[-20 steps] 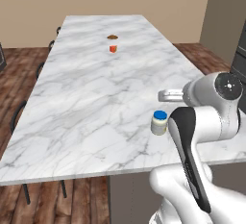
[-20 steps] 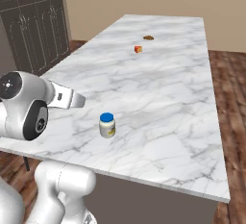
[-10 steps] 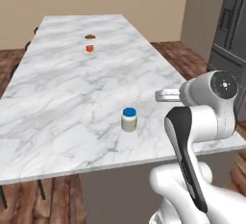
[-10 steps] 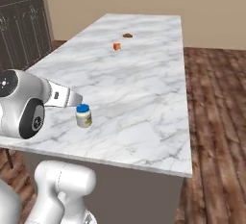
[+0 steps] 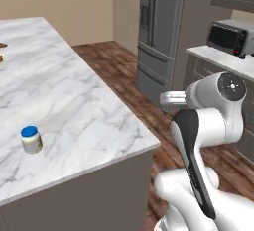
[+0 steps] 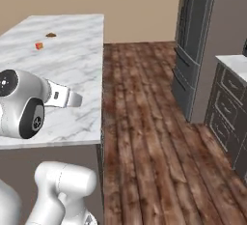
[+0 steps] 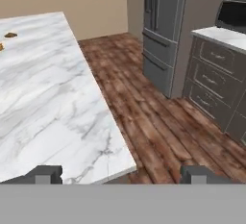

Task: Move the mayonnaise and mustard from the cabinet to the dining counter.

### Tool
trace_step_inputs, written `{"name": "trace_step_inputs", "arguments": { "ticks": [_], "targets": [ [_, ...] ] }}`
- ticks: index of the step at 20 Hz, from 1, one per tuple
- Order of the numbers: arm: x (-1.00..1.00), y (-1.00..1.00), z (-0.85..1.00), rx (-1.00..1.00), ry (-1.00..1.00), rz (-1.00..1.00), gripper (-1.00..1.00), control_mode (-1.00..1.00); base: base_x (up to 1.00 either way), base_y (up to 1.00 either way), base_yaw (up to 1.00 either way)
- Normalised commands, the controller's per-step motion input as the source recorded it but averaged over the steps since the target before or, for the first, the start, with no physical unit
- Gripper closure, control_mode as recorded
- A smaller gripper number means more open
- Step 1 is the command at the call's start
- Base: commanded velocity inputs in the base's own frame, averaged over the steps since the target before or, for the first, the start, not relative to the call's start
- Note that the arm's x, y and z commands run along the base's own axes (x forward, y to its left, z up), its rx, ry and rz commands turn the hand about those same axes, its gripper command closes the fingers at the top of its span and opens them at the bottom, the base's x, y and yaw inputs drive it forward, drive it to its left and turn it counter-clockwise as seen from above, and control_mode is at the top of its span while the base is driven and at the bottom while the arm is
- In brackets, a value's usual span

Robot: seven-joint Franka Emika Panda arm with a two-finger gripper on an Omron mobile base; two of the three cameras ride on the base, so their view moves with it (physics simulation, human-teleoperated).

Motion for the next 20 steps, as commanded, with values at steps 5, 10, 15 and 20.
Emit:
{"name": "trace_step_inputs", "arguments": {
  "ticks": [5,10,15,20],
  "targets": [
    [0.0,0.0,0.0,0.0,0.0,0.0,-1.0,1.0,-0.6,-0.83,-0.5],
    [0.0,0.0,0.0,0.0,0.0,0.0,-1.0,1.0,-0.31,-0.62,-0.55],
    [0.0,0.0,0.0,0.0,0.0,0.0,-1.0,1.0,-0.22,-0.44,-0.53],
    [0.0,0.0,0.0,0.0,0.0,0.0,-1.0,1.0,-0.29,-0.43,-0.52]
  ]
}}
